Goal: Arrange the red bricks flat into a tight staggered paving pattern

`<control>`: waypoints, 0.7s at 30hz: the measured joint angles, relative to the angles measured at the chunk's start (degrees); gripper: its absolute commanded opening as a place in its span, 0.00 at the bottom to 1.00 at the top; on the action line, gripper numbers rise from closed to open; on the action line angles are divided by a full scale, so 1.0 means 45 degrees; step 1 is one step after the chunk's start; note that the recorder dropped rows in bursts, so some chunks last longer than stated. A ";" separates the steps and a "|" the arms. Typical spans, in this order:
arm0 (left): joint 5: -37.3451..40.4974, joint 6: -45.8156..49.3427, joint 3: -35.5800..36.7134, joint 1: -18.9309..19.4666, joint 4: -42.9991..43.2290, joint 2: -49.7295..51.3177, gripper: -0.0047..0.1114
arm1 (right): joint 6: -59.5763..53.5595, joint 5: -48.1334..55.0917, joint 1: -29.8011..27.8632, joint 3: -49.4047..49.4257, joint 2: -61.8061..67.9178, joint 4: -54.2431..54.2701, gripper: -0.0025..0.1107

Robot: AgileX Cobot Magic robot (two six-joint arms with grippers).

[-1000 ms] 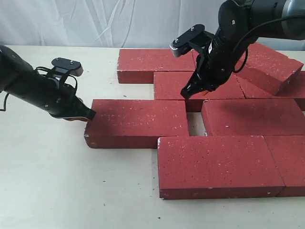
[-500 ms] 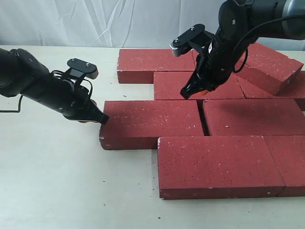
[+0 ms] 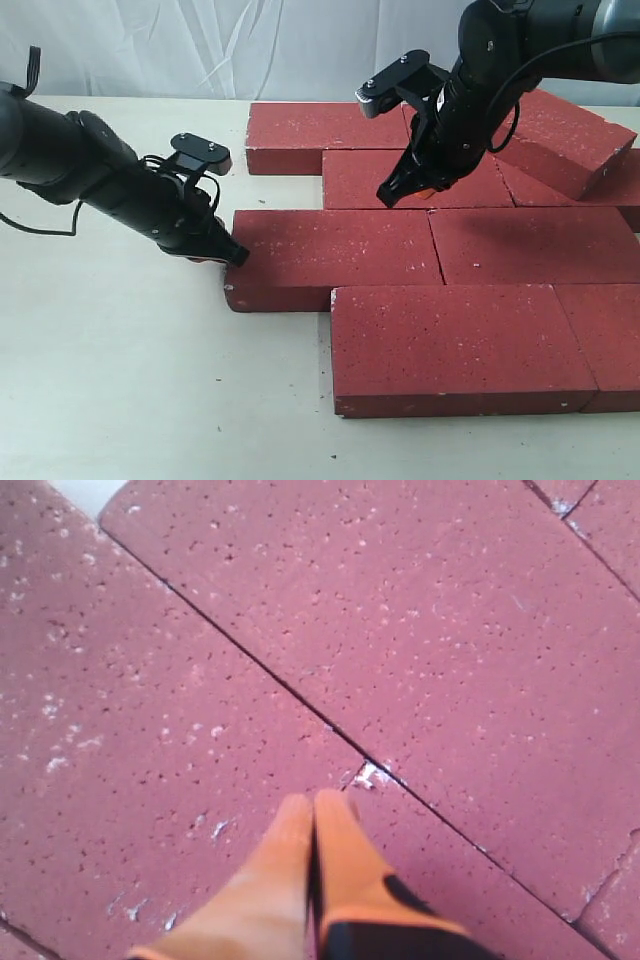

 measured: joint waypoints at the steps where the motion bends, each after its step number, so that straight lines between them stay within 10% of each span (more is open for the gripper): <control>1: 0.0002 0.0000 -0.0022 -0.0020 0.0026 0.0023 0.04 | 0.0000 0.0000 0.0000 0.0000 0.0000 0.0000 0.01; 21: 0.0260 0.0000 -0.0130 0.0411 0.0379 -0.0044 0.04 | 0.0000 -0.0026 0.0000 0.0000 0.0000 0.0000 0.01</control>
